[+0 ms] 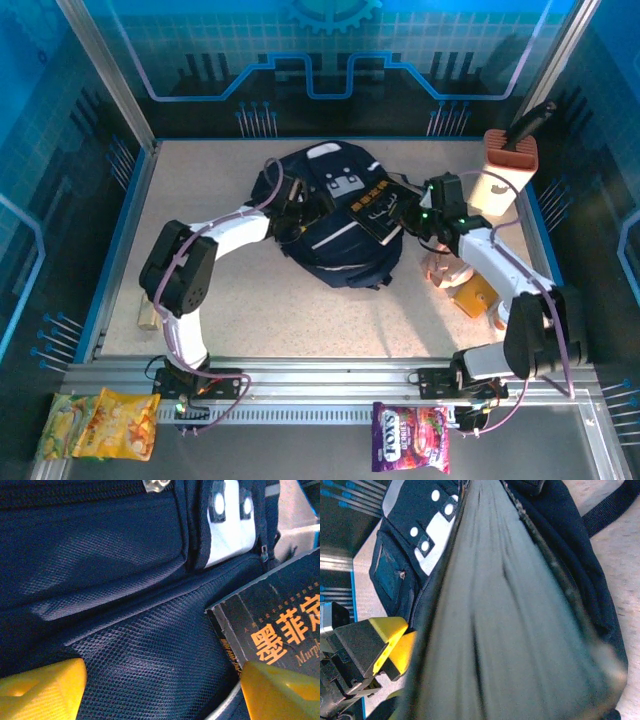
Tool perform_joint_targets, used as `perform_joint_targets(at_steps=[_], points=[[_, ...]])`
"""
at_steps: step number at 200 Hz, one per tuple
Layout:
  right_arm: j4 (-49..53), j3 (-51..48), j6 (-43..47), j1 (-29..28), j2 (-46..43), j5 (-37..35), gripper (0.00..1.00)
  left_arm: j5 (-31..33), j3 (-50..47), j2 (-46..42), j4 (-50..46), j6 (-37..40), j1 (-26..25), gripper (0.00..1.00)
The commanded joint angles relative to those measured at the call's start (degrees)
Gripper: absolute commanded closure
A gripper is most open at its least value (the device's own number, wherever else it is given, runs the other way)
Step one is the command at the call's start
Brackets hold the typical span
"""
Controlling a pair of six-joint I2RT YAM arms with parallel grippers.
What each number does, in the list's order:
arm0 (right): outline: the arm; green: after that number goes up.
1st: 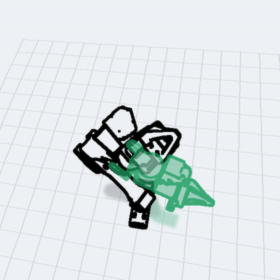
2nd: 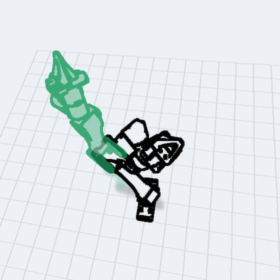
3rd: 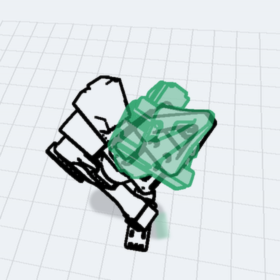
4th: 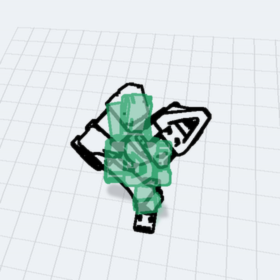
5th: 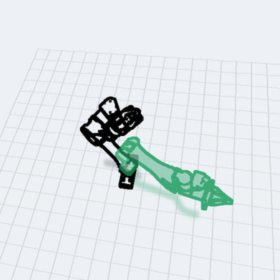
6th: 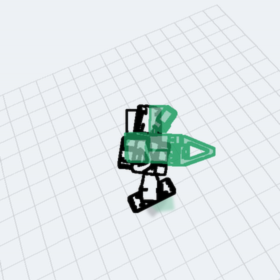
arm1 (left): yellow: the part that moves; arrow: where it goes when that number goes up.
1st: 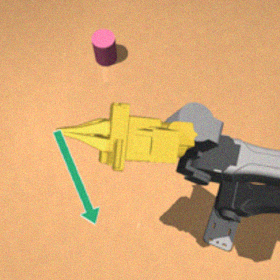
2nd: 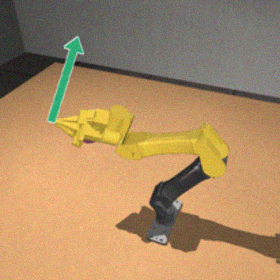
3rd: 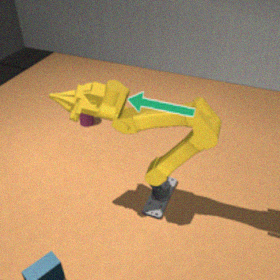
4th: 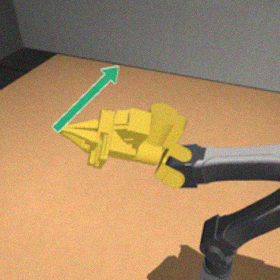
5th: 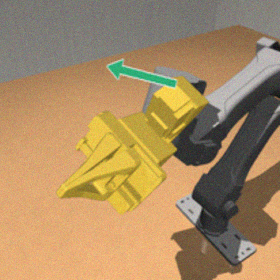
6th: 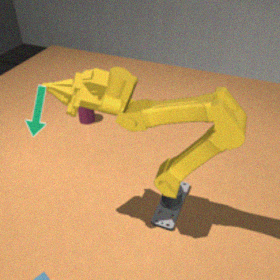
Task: Pack the student bag
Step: Move the student bag to the top-center of the table, then open the student bag at the top-center of the table.
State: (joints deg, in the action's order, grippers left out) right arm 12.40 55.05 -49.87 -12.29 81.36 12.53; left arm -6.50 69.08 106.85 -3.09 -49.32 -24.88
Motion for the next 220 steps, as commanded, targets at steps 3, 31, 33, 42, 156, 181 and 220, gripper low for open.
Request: perform_joint_targets(at_steps=[3, 31, 33, 42, 156, 181, 220], points=[[-2.41, 2.14, 1.94, -2.9, 2.11, 3.02, 0.97, 2.2, -2.45, -3.01, -8.65, 6.04, 1.25, 0.17], [-4.99, 4.35, 2.84, -2.01, -2.25, 2.87, 0.97, 3.48, 1.58, -6.66, -16.05, 18.19, 0.85, 0.15], [-4.93, 4.54, 2.91, -1.92, -2.63, 2.81, 0.97, 3.39, 1.87, -6.83, -16.55, 19.13, 0.86, 0.14], [-5.1, 4.74, 3.14, -1.08, -4.37, 2.62, 0.96, 3.81, 3.23, -7.71, -18.73, 22.4, 0.27, 0.14], [7.74, 1.54, 9.7, 11.19, -20.52, 1.25, 0.94, 16.99, 17.34, -1.3, -31.9, 47.12, -16.15, 0.28], [9.05, 0.27, 9.92, 13.11, -22.23, 1.85, 0.94, 18.9, 20.95, 2.76, -34.84, 50.26, -18.27, 0.34], [9.37, -1.47, 9.7, 14.61, -23.91, 2.63, 0.94, 24.47, 26.44, 8.35, -38.52, 53.08, -19.73, 0.44]])
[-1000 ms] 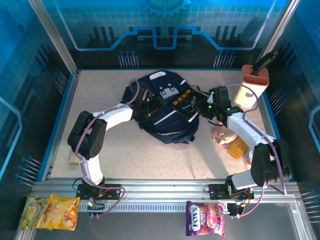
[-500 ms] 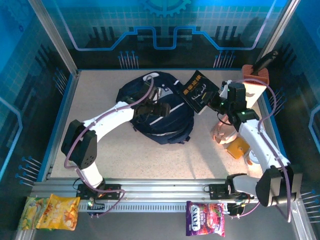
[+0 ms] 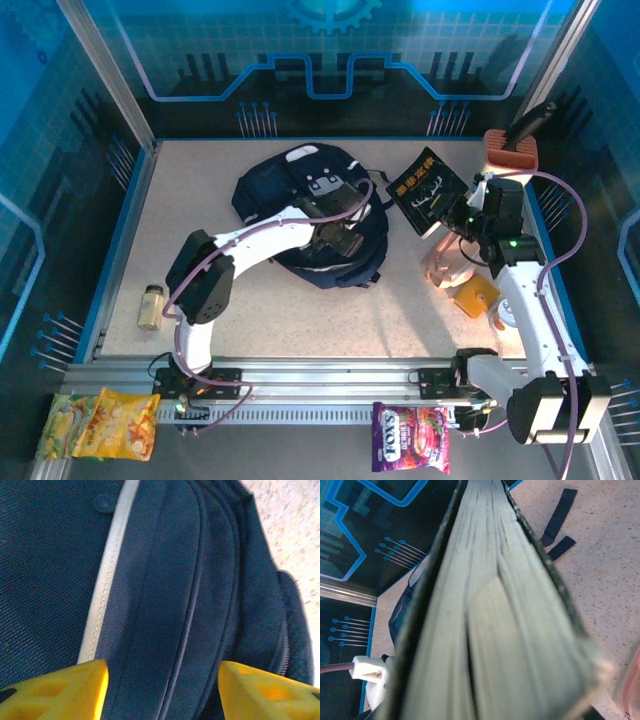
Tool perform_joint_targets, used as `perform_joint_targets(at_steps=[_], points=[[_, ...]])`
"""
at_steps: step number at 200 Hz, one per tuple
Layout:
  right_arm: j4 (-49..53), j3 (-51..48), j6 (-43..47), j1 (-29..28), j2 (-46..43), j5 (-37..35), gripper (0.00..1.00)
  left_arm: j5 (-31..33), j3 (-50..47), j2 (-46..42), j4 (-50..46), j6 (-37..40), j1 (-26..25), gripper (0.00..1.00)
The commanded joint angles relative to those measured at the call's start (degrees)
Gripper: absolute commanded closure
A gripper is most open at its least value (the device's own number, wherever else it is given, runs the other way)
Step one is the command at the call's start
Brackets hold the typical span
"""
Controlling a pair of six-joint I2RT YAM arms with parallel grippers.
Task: Pack the student bag
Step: Open the student bag at the top-center of the table.
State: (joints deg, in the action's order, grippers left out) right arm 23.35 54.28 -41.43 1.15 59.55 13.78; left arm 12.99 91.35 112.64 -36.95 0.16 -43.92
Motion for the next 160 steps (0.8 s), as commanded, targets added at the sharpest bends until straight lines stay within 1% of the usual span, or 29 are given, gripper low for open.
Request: perform_joint_targets(at_steps=[1, 16, 33, 49, 79, 106, 113, 130, 142, 160], points=[[-1.57, -0.73, 1.26, 1.2, -2.13, 1.36, 0.94, 5.0, 4.26, 2.62, -4.68, 3.6, -0.67, 0.44], [-1.64, -1.26, 1.18, 1.4, -2.29, 1.77, 0.94, 5.21, 5.64, 3.98, -5.32, 4.03, -0.73, 0.48], [-1.86, -1.87, 0.84, 1.66, -2.33, 1.79, 0.94, 4.83, 7.25, 5.79, -6.54, 4.71, -0.84, 0.49], [-2.08, -2.29, 0.55, 1.96, -2.42, 1.89, 0.94, 4.9, 9.21, 7.64, -8.49, 5.26, -0.91, 0.47], [-2.43, -2.73, 0.05, 2.19, -2.33, 2.0, 0.94, 4.1, 11.6, 10.15, -11.27, 6.15, -1.0, 0.4], [-2.7, -3.35, -0.23, 2.18, -2.42, 2.07, 0.94, 5.94, 12.76, 11.6, -12.11, 5.85, -1.02, 0.41], [-2.7, -3.46, -0.32, 2.19, -2.5, 1.93, 0.94, 6.99, 12.95, 11.85, -12.02, 5.31, -1.08, 0.44], [-2.61, -3.57, -0.4, 2.23, -2.51, 1.86, 0.93, 8.64, 13.78, 12.03, -12.25, 4.08, -1.05, 0.58], [-2.52, -3.57, -0.41, 2.37, -2.57, 1.86, 0.93, 8.82, 14.14, 11.51, -12.36, 3.08, -1.07, 0.67], [-2.12, -3.4, -0.32, 2.54, -2.75, 1.53, 0.94, 8.22, 14.05, 9.15, -12.03, 1.98, -1.06, 0.76]])
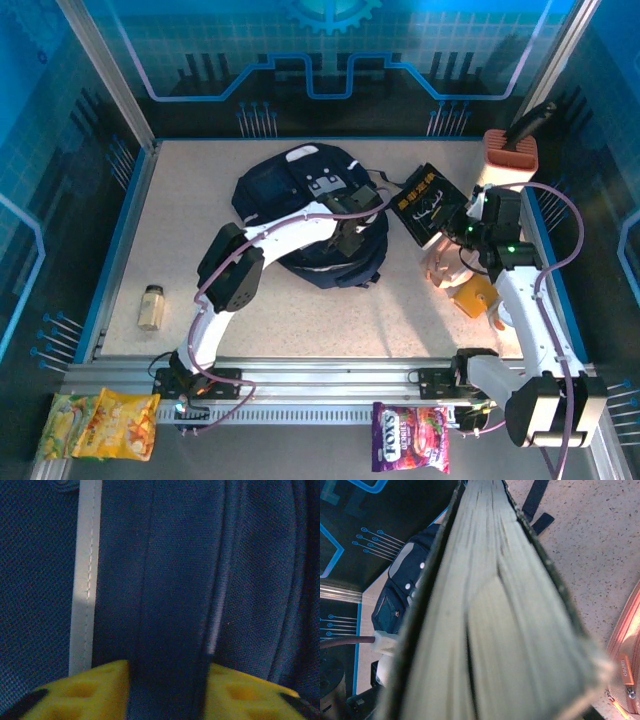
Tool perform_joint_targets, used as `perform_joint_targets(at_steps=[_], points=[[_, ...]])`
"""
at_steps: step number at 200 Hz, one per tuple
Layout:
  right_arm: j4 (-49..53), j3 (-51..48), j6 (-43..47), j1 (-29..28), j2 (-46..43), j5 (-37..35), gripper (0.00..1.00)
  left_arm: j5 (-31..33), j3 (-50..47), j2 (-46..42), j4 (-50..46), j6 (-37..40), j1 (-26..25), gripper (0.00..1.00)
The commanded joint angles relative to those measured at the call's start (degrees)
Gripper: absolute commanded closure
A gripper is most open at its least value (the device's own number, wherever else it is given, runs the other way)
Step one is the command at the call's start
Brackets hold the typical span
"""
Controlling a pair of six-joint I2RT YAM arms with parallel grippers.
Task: Pack the student bag
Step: Open the student bag at the top-center of the table.
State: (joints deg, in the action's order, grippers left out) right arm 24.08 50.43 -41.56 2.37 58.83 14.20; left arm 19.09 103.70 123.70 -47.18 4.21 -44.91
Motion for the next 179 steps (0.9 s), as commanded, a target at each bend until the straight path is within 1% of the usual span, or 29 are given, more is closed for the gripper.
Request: perform_joint_targets(at_steps=[1, 15, 34, 54, 67, 77, 94, 127, 153, 179], points=[[-2.82, 0.45, -0.19, 1.36, -2.04, 1.11, 0.93, 2.06, 1.69, -2.07, -1.75, -2.08, -0.04, 0.77], [-2.37, 0.67, 0.07, 1.57, -2.28, 0.78, 0.93, 1.96, 1.39, -4.82, -1.13, -2.43, -0.01, 0.83], [-1.63, 0.64, 0.47, 2.01, -2.9, 0.44, 0.94, 2.14, 0.0, -9.15, 0.98, -3.05, 0.13, 0.89], [-0.9, 0.28, 0.43, 2.62, -3.75, 0.57, 0.93, 1.99, -2.81, -14.25, 5.02, -4.11, 0.9, 1.0], [-0.63, 0.28, 0.35, 2.73, -4.28, 1.1, 0.93, 2.07, -5.12, -17.34, 8.16, -4.49, 1.51, 1.0], [-0.44, -1.57, 0.09, 2.73, -4.66, 1.71, 0.93, 2.39, -6.72, -19.2, 10.6, -5.1, 2.06, 1.0], [-0.35, -2.48, -0.78, 2.73, -5.25, 3.36, 0.93, 2.86, -8.74, -21.72, 13.88, -7.32, 3.38, 1.0], [-4.03, -5.57, -5.7, 2.0, -5.99, 10.69, 0.93, 1.81, -10.91, -25.02, 19.52, -10.99, 5.82, 1.0], [-9.97, -8.44, -11.33, -2.05, -6.58, 14.27, 0.92, 0.49, -9.84, -25.18, 21.55, -12.01, 6.46, 1.0], [-17.85, -10.13, -17.72, -7.9, -5.17, 14.57, 0.92, -1.56, -8.7, -24.81, 22.23, -12.43, 6.47, 1.0]])
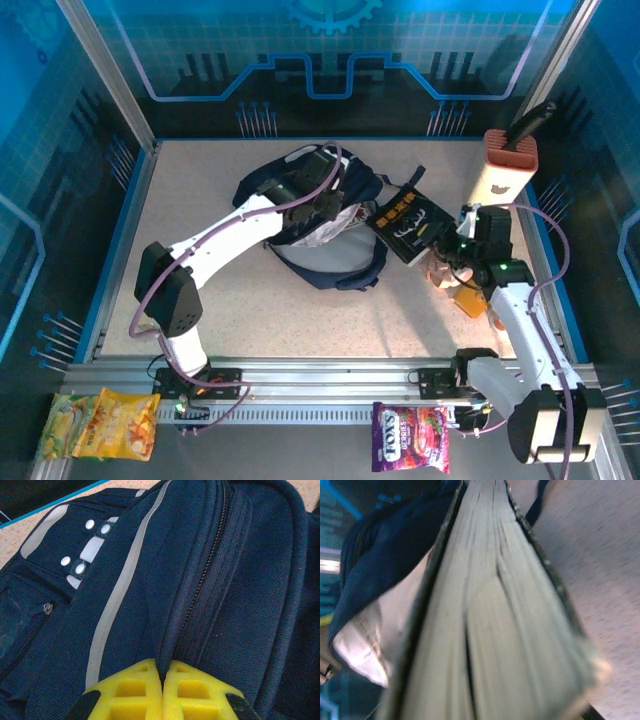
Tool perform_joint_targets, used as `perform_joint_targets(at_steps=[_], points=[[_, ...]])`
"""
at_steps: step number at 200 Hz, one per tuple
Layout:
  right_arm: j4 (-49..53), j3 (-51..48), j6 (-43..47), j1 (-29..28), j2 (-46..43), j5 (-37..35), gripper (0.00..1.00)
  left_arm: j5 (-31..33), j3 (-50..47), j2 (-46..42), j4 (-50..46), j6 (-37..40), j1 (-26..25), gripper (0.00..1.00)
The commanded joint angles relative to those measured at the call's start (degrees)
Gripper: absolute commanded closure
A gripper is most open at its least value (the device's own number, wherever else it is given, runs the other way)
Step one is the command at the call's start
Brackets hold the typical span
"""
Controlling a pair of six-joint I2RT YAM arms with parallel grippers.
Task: Pack the student bag
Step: Open the student bag at the top-center of the table, then place the book in the student bag.
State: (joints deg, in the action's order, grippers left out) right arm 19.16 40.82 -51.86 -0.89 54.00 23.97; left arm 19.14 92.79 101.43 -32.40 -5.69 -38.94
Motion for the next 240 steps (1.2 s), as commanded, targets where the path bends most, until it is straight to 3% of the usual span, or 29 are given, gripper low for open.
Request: perform_joint_targets(at_steps=[1, 44, 68, 143, 197, 213, 240], points=[[-13.28, -0.58, -7.67, -4.91, -0.18, 4.74, 0.92, -1.76, 2.17, -2.55, 7.54, -2.55, 0.47, 1.0], [-22.65, 1.4, -14.85, -13.44, 8.13, 0.5, 0.92, -5.12, 2.19, -3.03, 9.53, -2.81, 0.45, 1.0], [-29.05, 1.11, -18.69, -17.41, 13.19, -5.92, 0.92, -6.72, 2.39, -4.03, 10.57, -1.48, 0.46, 1.0], [-41.3, 7.54, -26.65, -23.07, 34.09, -18.81, 0.92, -11.01, -0.22, -6.74, 15.02, -2.06, 1.67, 1.0], [-41.7, 17.3, -28.56, -25.19, 46.84, -20.54, 0.9, -13.67, -1.22, -8.35, 15.69, -4.4, 2.38, 1.0], [-42.26, 18.6, -30.64, -25.45, 49.85, -18.98, 0.84, -14.46, -1.22, -8.35, 15.62, -4.88, 2.4, 1.0], [-43.19, 15.4, -32.69, -25.39, 49.25, -17.77, 0.57, -13.8, -1.29, -8.13, 15.19, -6.38, 2.72, 1.0]])
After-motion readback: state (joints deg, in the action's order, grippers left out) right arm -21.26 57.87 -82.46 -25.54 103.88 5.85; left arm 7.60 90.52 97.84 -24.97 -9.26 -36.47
